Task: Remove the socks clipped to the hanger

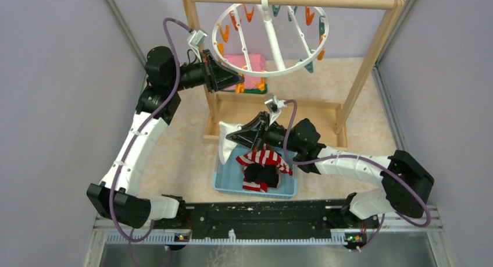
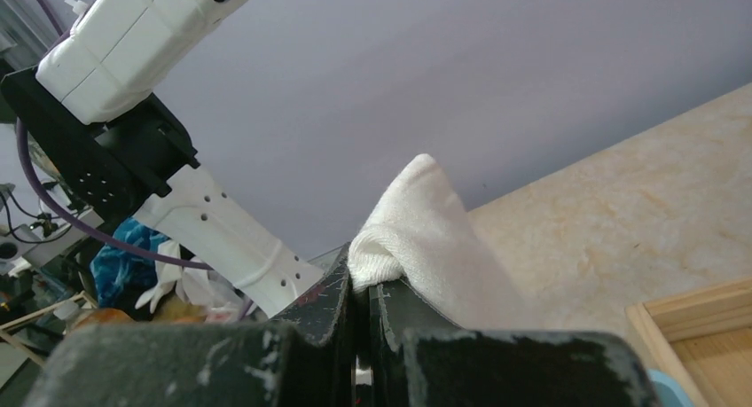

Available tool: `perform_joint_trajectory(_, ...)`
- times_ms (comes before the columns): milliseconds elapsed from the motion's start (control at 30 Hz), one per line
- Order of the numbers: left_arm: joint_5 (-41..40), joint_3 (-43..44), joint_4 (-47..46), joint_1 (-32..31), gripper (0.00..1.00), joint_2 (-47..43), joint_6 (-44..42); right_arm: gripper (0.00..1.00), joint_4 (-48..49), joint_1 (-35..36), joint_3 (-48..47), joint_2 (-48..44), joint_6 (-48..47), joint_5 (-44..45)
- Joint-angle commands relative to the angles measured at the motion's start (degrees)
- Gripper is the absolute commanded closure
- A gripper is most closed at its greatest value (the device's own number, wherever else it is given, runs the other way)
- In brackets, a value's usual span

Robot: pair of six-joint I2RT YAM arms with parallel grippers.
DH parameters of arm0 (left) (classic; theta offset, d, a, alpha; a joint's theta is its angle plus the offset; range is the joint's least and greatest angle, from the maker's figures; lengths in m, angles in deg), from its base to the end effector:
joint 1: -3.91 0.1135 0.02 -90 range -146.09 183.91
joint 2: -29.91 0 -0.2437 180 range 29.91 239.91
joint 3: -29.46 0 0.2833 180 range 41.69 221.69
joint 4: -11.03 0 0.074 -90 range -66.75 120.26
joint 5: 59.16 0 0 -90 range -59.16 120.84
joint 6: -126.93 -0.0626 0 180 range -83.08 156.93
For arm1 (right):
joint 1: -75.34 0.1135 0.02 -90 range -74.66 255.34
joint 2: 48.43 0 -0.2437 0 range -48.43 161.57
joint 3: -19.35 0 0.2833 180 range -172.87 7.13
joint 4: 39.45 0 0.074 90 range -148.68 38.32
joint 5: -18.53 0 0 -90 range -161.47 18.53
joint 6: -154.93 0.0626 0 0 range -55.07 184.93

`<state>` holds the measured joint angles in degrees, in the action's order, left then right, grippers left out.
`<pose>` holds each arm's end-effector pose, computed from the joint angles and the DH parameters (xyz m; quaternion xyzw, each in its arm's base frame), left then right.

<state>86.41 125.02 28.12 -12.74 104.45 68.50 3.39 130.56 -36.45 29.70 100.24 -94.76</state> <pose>0.3001 -0.1436 0.4575 0.2595 0.6429 -0.5545 0.4603 0.1822 0.3058 0.2904 -0.2599 0.5211 0.6527 0.4847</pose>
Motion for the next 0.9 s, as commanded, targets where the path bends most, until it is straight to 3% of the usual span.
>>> perform_joint_trajectory(0, -2.23, 1.79, -0.44, -0.23, 1.00, -0.36, -2.75, 1.00, 3.01, -0.92, 0.65, -0.53, 0.90, -0.79)
perform_joint_trajectory(200, -5.74, 1.84, 4.48, -0.19, 1.00, -1.07, -8.31, 1.00, -5.63, -1.17, 4.62, -4.83, -4.02, 1.58)
perform_joint_trajectory(367, -11.22, 3.01, 8.58, -0.06, 0.95, -2.20, -12.52, 1.00, -24.14, -1.03, 11.93, -14.18, -11.99, 7.72)
perform_joint_trajectory(400, -11.94, 3.91, 9.66, -0.06, 0.88, -2.09, -13.25, 1.00, -26.71, -0.99, 13.34, -16.31, -12.94, 9.06)
perform_joint_trajectory(433, -12.31, 4.85, 10.59, -0.01, 0.72, -1.83, -14.08, 1.00, -29.56, -1.01, 14.60, -18.24, -13.57, 10.62)
perform_joint_trajectory(467, -12.45, 5.90, 11.67, -0.04, 0.50, -1.63, -14.96, 1.00, -32.01, -0.87, 15.51, -19.88, -14.05, 11.98)
perform_joint_trajectory(600, -13.52, 8.96, 18.10, 0.01, 0.03, -1.26, -18.50, 1.00, -39.08, -0.56, 16.83, -23.05, -14.28, 16.42)
perform_joint_trajectory(867, -10.87, 9.74, 37.89, 0.95, 0.01, -2.07, -32.46, 0.86, -43.02, 1.21, 14.82, -18.09, -13.88, 18.84)
